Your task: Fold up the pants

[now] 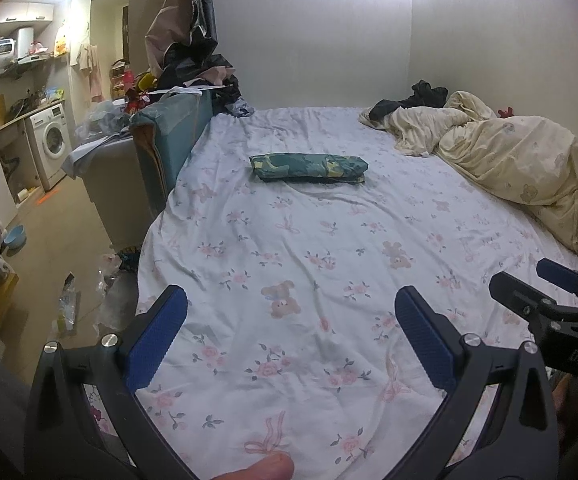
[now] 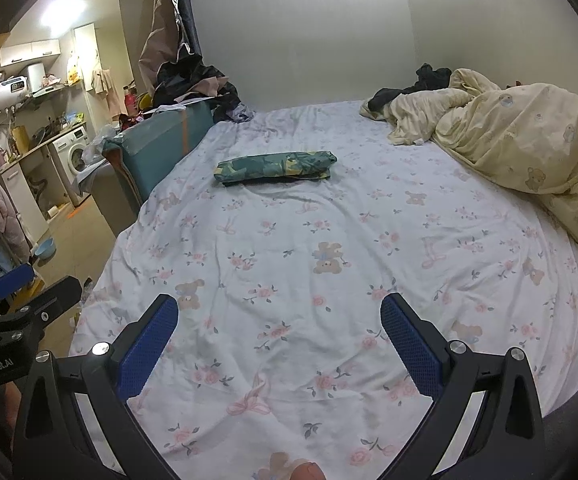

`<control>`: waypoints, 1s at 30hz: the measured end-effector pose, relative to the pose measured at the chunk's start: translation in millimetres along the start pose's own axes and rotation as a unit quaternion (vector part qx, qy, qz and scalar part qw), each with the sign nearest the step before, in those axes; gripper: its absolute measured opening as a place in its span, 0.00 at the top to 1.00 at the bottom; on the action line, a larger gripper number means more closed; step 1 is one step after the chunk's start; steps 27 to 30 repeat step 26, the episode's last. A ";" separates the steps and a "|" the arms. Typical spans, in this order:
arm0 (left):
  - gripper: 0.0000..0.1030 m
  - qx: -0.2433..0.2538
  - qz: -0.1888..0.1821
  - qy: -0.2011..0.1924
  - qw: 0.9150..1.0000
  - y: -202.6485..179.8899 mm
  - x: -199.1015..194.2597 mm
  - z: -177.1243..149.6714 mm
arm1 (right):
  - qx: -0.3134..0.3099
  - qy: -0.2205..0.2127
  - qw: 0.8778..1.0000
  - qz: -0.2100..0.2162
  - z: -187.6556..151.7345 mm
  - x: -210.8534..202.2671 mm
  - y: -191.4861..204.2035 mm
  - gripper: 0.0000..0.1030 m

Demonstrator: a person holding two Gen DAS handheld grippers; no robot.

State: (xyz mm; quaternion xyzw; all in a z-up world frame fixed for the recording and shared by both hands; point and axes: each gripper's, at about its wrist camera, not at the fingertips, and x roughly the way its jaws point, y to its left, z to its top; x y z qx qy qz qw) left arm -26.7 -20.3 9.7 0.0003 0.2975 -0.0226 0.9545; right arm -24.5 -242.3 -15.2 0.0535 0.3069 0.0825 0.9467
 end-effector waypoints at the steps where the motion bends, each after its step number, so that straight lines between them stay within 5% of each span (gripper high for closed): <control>1: 0.01 -0.001 0.000 0.000 1.000 -0.2 0.0 0.0 | 0.000 0.000 1.000 0.000 0.5 0.2 -0.2 0.00; 30: 0.01 -0.021 -0.006 0.025 0.999 2.1 7.8 -7.2 | 0.008 0.008 1.000 -0.004 4.0 -0.7 -2.4 0.00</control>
